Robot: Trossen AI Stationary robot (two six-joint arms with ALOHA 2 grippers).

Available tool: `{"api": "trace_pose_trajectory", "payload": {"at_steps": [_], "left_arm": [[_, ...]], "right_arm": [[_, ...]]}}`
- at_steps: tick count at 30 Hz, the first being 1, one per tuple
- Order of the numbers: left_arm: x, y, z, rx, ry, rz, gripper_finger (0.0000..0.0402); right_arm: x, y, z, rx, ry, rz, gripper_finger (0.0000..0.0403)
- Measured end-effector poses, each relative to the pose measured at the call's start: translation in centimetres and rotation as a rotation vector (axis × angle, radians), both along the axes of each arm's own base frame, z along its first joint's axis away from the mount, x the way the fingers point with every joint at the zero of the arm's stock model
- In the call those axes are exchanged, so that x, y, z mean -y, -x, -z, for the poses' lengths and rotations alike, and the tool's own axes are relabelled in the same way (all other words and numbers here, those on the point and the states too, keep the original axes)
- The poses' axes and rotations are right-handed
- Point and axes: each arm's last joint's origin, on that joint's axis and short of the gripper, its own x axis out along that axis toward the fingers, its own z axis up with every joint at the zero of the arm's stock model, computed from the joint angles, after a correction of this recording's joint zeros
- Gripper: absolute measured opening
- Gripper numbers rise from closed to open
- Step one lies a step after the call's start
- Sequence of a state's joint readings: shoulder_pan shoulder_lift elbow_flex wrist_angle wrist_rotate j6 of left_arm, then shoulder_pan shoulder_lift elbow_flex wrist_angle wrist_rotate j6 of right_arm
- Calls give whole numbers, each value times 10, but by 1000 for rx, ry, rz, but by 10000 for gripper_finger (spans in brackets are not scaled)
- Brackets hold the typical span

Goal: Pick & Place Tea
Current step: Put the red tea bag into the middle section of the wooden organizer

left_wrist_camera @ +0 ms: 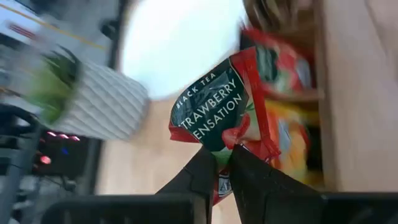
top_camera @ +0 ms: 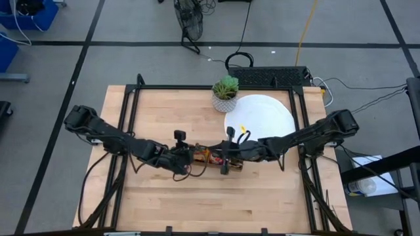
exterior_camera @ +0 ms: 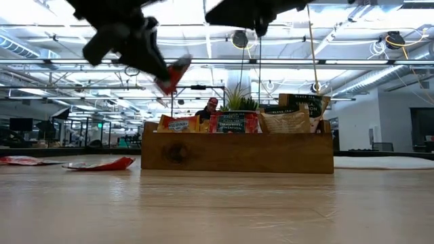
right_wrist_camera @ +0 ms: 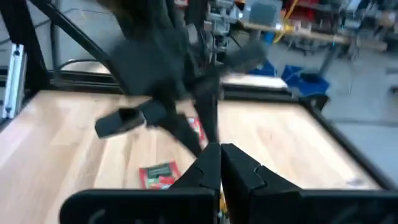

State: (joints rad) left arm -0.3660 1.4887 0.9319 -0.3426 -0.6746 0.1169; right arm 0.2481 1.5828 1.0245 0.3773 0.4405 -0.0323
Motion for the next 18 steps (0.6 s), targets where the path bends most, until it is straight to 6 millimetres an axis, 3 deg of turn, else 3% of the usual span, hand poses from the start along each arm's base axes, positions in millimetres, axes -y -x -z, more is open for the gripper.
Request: {"api": "trace_pose_trajectory", "payload": {"at_steps": [6,14,18], "left_arm": [[0,1,-1,-6,-120,-7,48],[0,1,-2,-12,-162,1,49],[0,1,-2,-16,-165,3,49]], "right_arm": [[14,-3,13,-79,-131,-27,19],[43,-25,30,-27,-369,-166,154],[53,-33,43,-16,-429,-176,199]]}}
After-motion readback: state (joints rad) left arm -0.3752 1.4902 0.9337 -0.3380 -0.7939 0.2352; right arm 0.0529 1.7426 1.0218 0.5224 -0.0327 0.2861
